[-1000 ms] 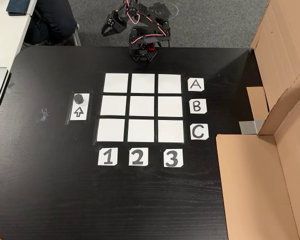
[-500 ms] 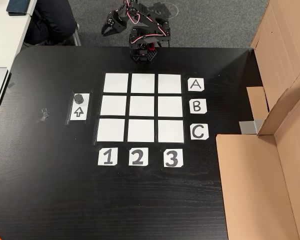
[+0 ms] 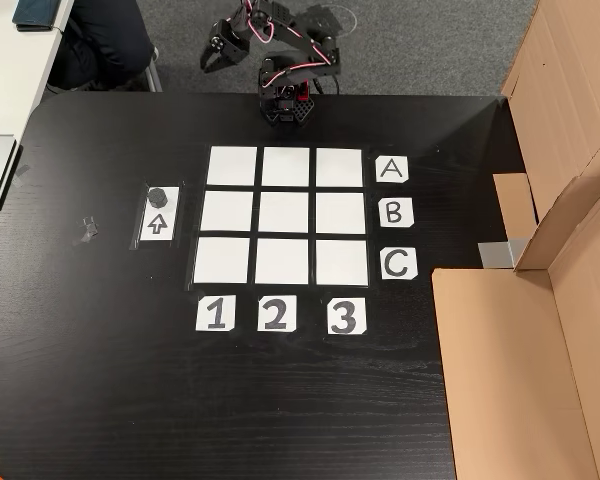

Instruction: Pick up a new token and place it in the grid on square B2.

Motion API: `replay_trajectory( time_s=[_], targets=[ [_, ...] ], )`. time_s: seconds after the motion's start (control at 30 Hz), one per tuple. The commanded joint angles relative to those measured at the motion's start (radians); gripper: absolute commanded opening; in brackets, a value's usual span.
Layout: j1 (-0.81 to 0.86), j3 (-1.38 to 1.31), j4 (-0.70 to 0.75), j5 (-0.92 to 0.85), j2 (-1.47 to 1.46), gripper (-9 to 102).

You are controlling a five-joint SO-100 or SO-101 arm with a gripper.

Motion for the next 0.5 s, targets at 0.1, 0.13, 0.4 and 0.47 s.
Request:
replay_trajectory(
  time_s=[0.1,0.13,0.4,0.47],
  targets=[
    [-0.078,-0.198,-0.014,0.0,-0.238,1],
    [-0.089,-0.218,-0.018,0.0,-0.272,1],
    [-0.173,-0.316,-0.118,-0.005,-0.5,11],
    [-0.199,-0.348,-0.13,-0.006,-0.569,12]
  ],
)
